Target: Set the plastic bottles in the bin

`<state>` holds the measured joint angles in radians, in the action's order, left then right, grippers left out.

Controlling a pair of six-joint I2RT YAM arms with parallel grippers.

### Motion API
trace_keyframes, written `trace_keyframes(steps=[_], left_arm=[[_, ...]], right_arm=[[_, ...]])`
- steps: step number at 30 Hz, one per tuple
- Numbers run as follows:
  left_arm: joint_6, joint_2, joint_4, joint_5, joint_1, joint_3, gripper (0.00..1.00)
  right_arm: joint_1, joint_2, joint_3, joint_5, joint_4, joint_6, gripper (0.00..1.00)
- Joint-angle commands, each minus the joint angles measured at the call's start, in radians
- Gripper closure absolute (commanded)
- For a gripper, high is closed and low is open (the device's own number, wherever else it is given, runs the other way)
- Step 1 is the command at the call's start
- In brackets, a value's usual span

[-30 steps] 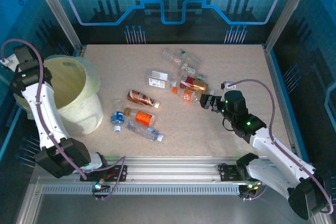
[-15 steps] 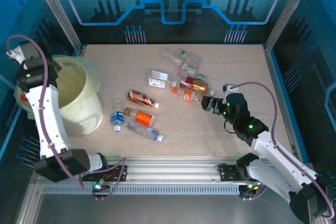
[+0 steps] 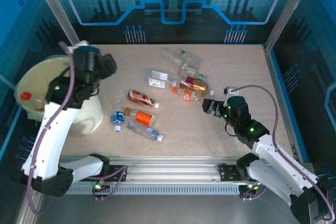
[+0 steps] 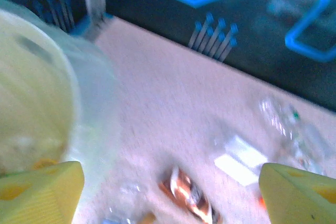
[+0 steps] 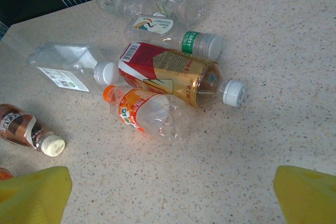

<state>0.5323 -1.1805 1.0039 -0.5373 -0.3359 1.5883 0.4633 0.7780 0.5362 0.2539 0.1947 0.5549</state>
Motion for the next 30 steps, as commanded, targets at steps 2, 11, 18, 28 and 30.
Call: trace_keyframes(steps=[2, 11, 18, 28, 30], left_arm=[[0.096, -0.075, 0.101, -0.024, -0.145, -0.071, 0.08], [0.113, -0.193, 0.091, 0.129, -0.167, -0.298, 0.01], [-0.003, -0.247, -0.053, 0.316, 0.012, -0.476, 0.01], [-0.082, -0.326, -0.147, 0.307, 0.187, -0.519, 0.09], [-0.09, -0.337, -0.164, 0.318, 0.21, -0.526, 0.13]], right_arm=[[-0.015, -0.013, -0.01, 0.024, 0.009, 0.016, 0.0], [-0.017, -0.013, -0.013, 0.032, 0.012, 0.017, 0.0], [-0.018, -0.014, -0.015, 0.027, 0.031, 0.026, 0.0], [-0.017, -0.025, -0.018, 0.025, 0.038, 0.025, 0.0], [-0.017, -0.028, -0.019, 0.027, 0.04, 0.025, 0.0]])
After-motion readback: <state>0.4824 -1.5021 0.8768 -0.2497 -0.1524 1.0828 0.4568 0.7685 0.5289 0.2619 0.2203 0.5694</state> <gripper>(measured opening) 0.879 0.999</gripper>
